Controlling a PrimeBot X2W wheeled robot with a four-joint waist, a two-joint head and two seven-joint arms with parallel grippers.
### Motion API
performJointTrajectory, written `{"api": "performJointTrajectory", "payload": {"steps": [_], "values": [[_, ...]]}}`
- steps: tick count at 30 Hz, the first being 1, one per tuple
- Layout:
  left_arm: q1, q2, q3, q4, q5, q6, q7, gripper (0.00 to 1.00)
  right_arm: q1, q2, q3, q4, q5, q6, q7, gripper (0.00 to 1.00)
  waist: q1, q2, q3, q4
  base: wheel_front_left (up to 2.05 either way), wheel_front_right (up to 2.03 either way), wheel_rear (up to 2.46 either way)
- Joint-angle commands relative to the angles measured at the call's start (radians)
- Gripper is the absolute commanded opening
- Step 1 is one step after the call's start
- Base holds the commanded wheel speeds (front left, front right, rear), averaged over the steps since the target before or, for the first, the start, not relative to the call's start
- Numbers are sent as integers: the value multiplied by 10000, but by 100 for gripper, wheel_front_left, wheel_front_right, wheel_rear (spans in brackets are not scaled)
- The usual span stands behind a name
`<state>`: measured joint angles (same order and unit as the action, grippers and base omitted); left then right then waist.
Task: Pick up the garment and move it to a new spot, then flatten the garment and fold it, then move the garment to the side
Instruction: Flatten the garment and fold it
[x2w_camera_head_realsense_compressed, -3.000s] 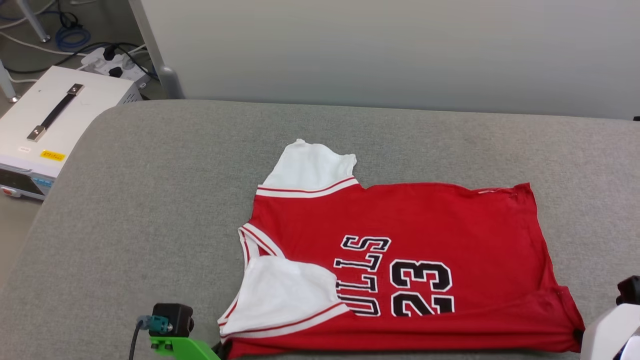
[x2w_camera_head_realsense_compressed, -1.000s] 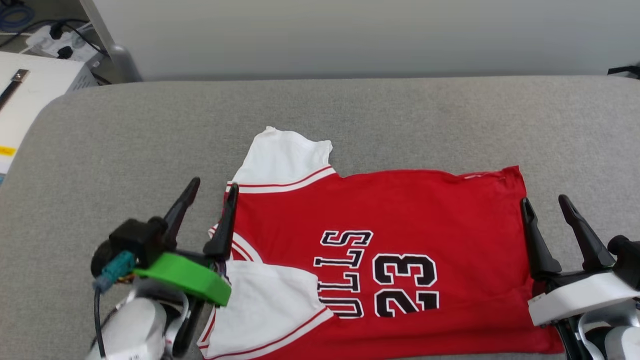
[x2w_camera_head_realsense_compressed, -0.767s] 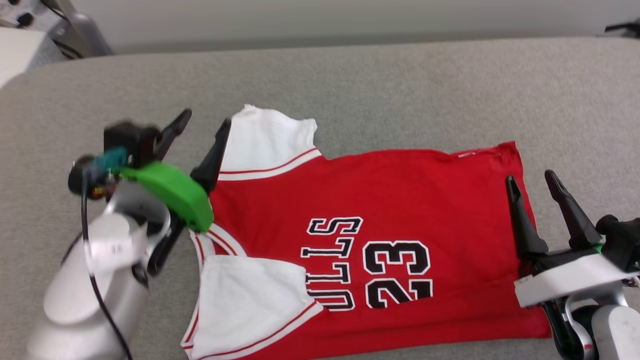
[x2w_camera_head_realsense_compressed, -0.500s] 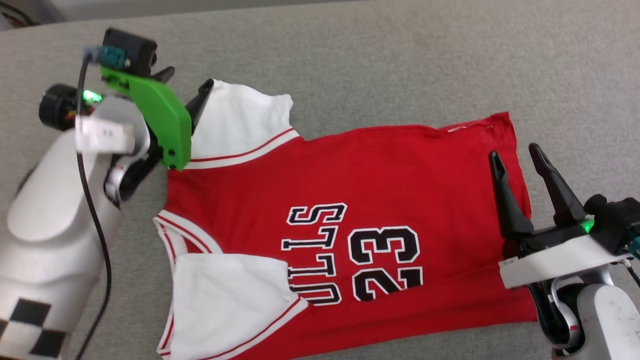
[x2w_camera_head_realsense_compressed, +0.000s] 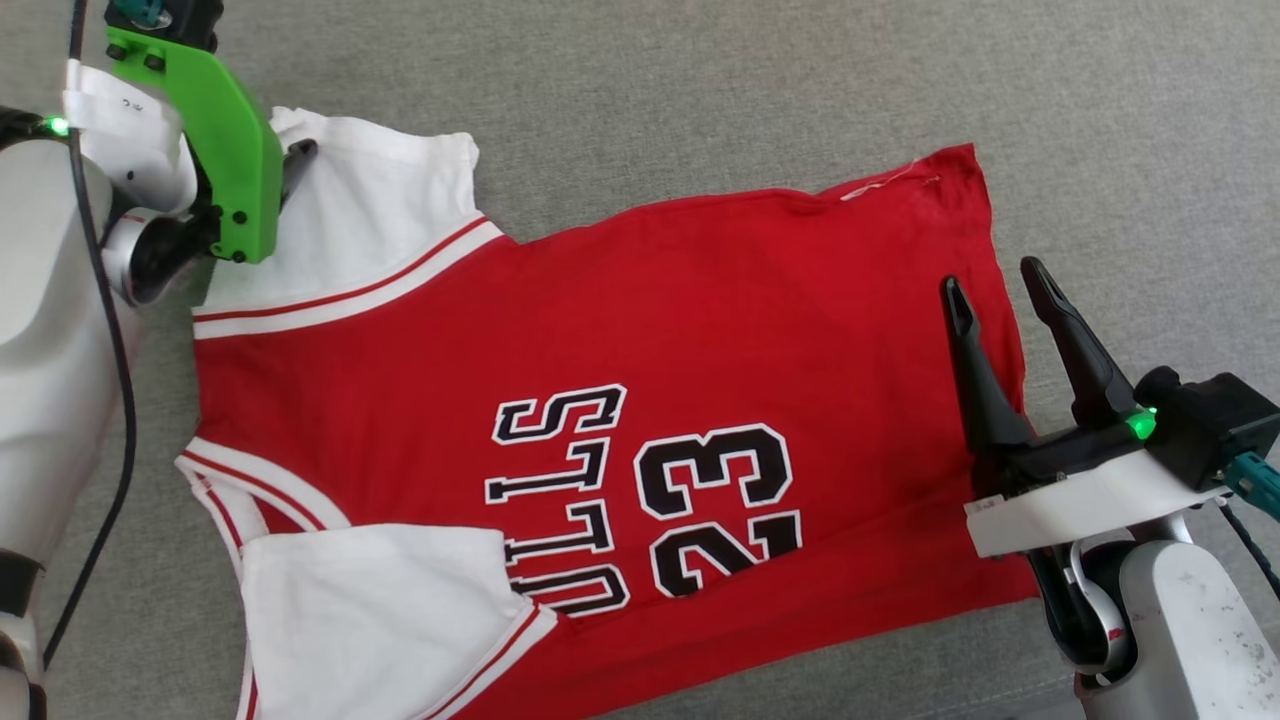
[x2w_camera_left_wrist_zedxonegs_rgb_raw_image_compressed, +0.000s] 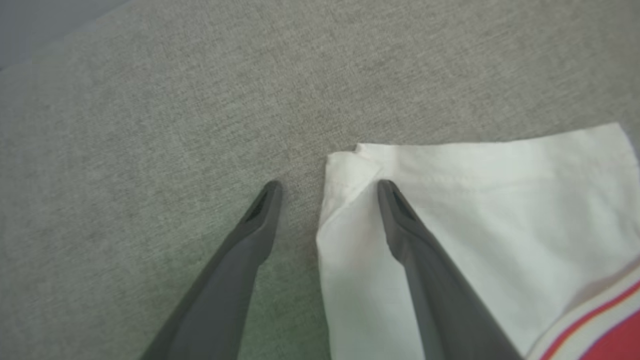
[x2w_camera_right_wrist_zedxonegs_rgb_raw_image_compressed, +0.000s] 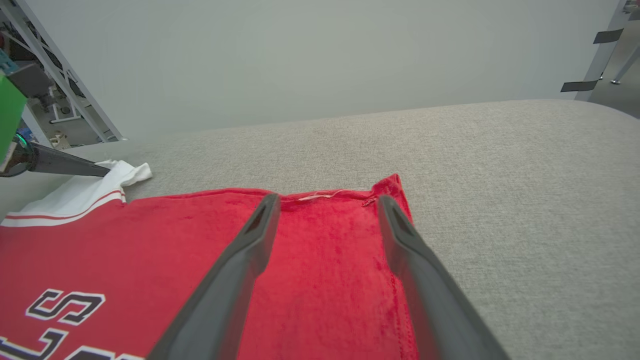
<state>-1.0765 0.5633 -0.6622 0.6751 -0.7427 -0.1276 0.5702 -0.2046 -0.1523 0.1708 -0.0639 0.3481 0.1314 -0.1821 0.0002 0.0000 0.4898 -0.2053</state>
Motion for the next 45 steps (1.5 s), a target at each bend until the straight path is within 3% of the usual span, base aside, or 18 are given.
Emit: {"api": "performJointTrajectory", "payload": {"steps": [1,7,8,10,15,21,27,38,45], "values": [[-267,97,-92,248,-96,-29,-7,100,-238,6,31,29,72,-7,-104,100,-2,0,268,-239,0,0,0],[-518,-78,-132,1400,-594,-30,113,100,-242,-41,27,110,82,-7,-124,100,-2,0,357,-259,0,0,0],[-472,-136,-191,1523,-767,-30,290,51,-231,-54,25,127,74,-7,-116,100,-2,0,342,-245,0,0,0],[-379,-223,-256,1669,-1090,-30,517,0,-221,-66,4,144,43,-7,-97,100,-2,0,285,-203,0,0,0],[-171,-342,-423,1687,-1609,-30,328,0,-200,-136,-114,116,-19,-7,13,100,-2,0,31,-35,0,0,0],[-47,-476,-487,1368,-2051,-30,-1079,0,-111,-315,-225,119,-59,-7,268,100,-2,0,-540,236,0,0,0],[94,-344,-745,556,-2645,-30,-1972,0,2,-928,-375,70,25,-7,1332,100,-2,0,-1159,623,0,0,0],[627,648,-1632,-2215,-3014,-4,-2050,0,-834,-2648,-762,70,765,-7,6005,100,-2,0,-1330,1553,0,0,0],[1319,1281,-1605,-4751,-2990,773,-1933,0,-2094,-3271,-735,754,1122,-7,8809,100,-2,0,-881,2184,0,0,0]]}}
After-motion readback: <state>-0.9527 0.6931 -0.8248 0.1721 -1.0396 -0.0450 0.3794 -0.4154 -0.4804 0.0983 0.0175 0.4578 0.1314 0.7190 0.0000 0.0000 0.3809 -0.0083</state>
